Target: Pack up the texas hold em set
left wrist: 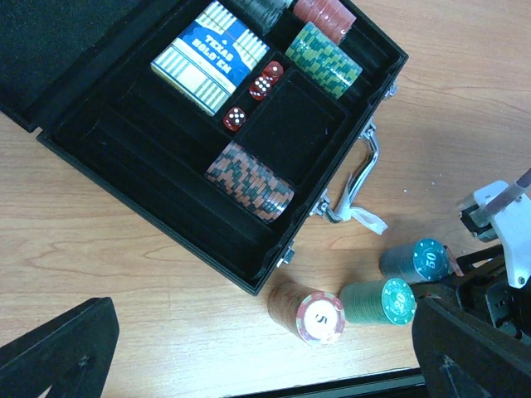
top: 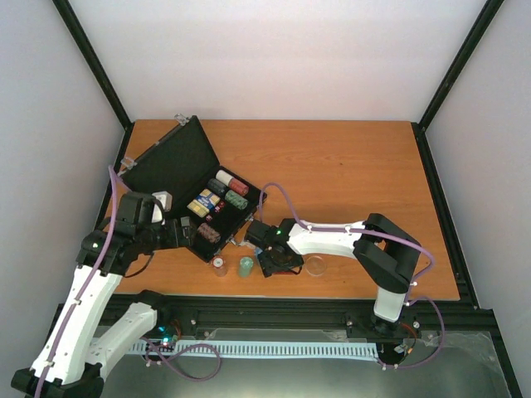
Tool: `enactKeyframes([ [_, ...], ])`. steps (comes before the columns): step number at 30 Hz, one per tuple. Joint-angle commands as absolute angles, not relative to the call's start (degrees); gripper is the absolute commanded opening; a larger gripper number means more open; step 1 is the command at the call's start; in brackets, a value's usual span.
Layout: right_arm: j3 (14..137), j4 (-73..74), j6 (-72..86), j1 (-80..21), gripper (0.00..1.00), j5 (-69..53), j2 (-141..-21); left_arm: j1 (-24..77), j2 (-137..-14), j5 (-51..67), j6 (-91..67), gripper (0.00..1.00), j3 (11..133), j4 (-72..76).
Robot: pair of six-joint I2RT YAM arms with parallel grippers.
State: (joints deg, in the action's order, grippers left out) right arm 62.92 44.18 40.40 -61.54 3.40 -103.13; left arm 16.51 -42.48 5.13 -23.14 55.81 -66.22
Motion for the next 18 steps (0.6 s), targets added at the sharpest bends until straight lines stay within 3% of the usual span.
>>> enactKeyframes([
  [1,61.25,44.41,41.39,-62.01,0.74,5.73,-104.62,16.79,-41.40,4.57,-23.16,1.00,56.65,-67.50],
  [7,60.59,45.26,41.53,-61.96,0.73,6.00,-103.23,16.78,-40.75,4.38,-23.43,1.00,56.45,-67.79],
  [13,59.09,44.74,40.57,-61.96,0.81,4.84,-101.70,16.79,-40.57,4.41,-23.47,1.00,56.48,-67.85],
  [18,58.88,44.51,40.35,-61.96,0.74,4.18,-102.19,16.79,-40.69,4.39,-23.47,1.00,56.43,-67.77],
])
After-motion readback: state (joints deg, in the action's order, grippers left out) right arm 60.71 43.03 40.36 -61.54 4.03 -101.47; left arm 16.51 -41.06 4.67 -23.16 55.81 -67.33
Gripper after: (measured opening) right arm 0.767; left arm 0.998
